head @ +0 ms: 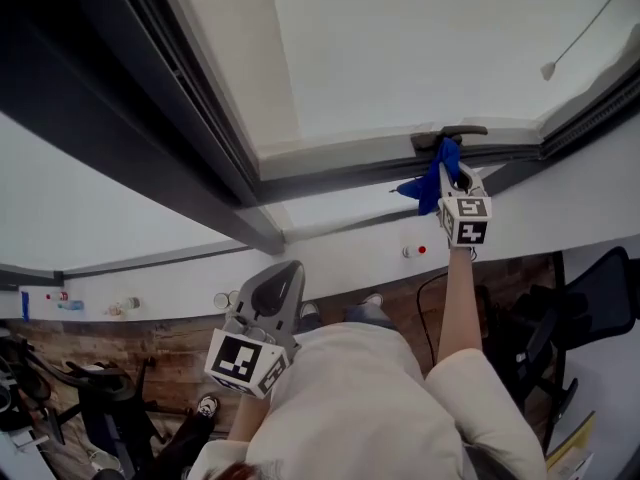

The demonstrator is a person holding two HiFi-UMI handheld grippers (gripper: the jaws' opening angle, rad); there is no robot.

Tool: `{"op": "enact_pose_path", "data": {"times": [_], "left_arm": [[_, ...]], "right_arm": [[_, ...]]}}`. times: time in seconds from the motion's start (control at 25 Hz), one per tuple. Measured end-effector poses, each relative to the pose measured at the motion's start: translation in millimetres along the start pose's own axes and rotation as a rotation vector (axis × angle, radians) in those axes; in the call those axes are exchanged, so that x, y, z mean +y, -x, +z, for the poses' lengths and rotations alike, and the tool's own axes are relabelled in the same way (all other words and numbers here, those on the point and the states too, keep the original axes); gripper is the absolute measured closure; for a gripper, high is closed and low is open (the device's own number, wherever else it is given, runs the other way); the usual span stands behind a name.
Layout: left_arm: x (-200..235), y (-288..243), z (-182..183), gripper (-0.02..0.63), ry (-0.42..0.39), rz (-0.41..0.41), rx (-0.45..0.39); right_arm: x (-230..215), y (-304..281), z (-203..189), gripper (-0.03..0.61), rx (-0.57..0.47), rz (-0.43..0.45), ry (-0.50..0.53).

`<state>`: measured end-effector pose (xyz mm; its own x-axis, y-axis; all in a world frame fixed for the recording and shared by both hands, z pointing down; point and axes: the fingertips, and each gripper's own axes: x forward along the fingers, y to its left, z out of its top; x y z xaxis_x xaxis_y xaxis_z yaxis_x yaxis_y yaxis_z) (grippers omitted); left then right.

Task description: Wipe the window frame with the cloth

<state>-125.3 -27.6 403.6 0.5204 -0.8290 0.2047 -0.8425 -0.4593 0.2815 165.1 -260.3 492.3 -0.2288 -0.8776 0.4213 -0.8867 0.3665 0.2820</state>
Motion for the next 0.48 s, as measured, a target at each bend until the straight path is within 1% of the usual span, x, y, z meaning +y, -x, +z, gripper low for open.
{"op": "enact_pose_path", "data": {"times": [0.04, 0.08, 0.12, 0.2, 0.28, 0.4, 0.48], "left_arm": [[3.5, 11.7, -3.4, 0.606, 0.003, 0.028, 0.006], [8.4, 23.0, -6.3, 0.605, 0.008, 0.060, 0.012], [15.4, 32.8, -6.7, 0.606, 0.013, 0.093, 0.011], [32.8, 51.5, -1.7, 0.606, 0.018, 0.161, -0.015], [48.0, 74.3, 1.5, 0.606, 0.024, 0.231, -0.041], [63.3, 110.9, -1.0, 0.606, 0.039, 0.324, -0.056], [70.5, 132.5, -4.3, 0.606, 0.053, 0.377, -0.067]], "right_arm": [[10.6, 8.0, 1.5, 0.534, 0.006, 0.000, 0.011], [26.5, 17.3, 8.1, 0.534, -0.016, 0.016, 0.017], [47.4, 25.1, 21.5, 0.534, -0.064, 0.049, 0.019], [104.0, 34.7, 57.1, 0.534, -0.180, 0.157, 0.027], [171.2, 42.2, 85.5, 0.534, -0.263, 0.287, 0.042], [264.8, 50.5, 108.1, 0.534, -0.311, 0.470, 0.064], [311.7, 52.1, 115.3, 0.534, -0.319, 0.551, 0.091]]}}
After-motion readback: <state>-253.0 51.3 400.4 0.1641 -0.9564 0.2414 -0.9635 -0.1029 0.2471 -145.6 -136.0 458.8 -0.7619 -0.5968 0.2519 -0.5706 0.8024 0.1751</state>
